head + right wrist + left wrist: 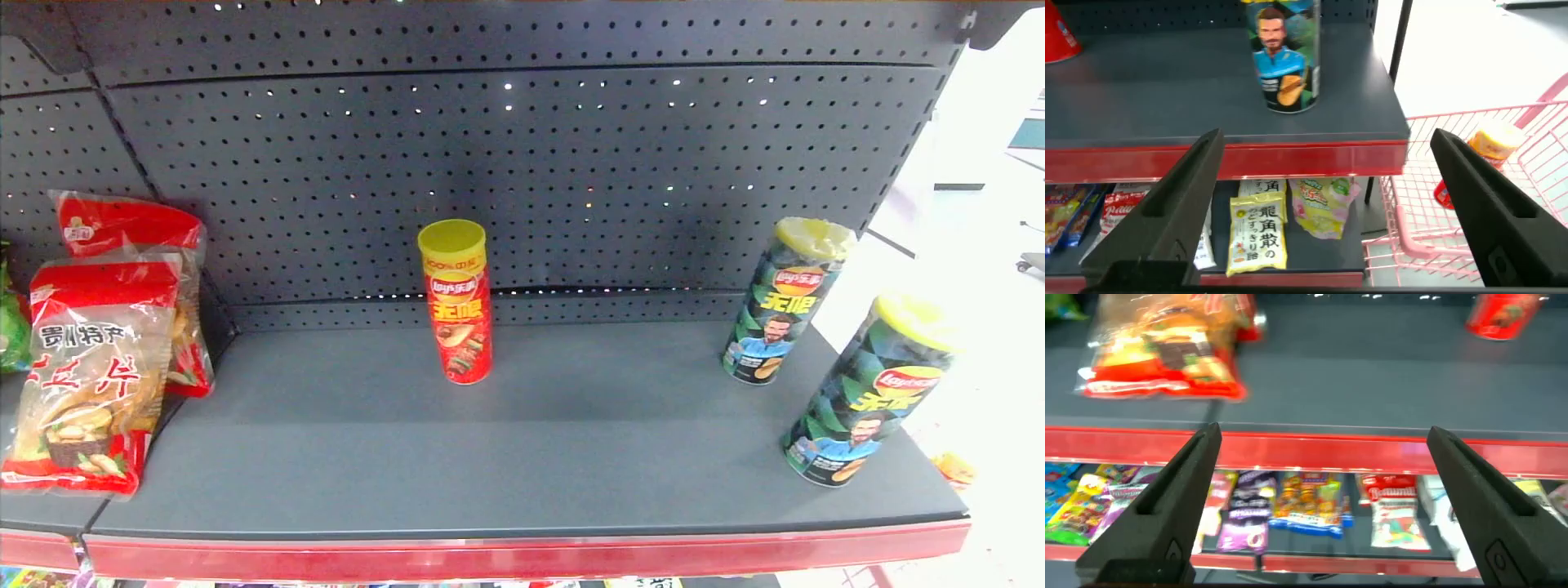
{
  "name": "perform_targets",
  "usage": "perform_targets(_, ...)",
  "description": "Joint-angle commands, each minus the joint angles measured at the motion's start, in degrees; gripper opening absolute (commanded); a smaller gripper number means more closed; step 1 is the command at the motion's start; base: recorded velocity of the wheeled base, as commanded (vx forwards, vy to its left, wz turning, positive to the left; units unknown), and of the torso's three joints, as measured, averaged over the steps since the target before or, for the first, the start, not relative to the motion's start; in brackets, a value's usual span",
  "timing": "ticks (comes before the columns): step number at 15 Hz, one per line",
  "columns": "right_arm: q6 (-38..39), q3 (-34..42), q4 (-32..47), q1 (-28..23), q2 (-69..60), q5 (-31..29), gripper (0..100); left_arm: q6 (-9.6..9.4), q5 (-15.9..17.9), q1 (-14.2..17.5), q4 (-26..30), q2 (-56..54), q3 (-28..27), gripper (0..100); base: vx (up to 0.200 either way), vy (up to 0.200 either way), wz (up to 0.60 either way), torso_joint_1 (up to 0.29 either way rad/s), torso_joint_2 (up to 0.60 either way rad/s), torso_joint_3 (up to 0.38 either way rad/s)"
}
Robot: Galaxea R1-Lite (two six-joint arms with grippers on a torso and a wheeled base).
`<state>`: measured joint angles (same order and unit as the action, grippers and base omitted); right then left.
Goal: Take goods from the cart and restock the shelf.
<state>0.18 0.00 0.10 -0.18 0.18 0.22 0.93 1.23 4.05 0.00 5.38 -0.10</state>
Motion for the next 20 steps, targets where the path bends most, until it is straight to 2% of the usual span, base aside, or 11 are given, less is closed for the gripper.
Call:
perform_targets(1, -0.1, 0.0, 0.0, 0.0, 0.1, 0.0, 100, 0.04, 0.0, 0.0, 0.0, 0.0, 0.0, 100, 0.000, -0.200, 0.00, 0.002, 0.00, 0.002)
perform_targets(20, -0.1, 0.0, 0.0, 0.0, 0.1, 0.0, 100, 0.04, 0.0, 0.0, 0.0, 0.0, 0.0, 100, 0.000, -0.200, 0.00, 0.002, 0.00, 0.004)
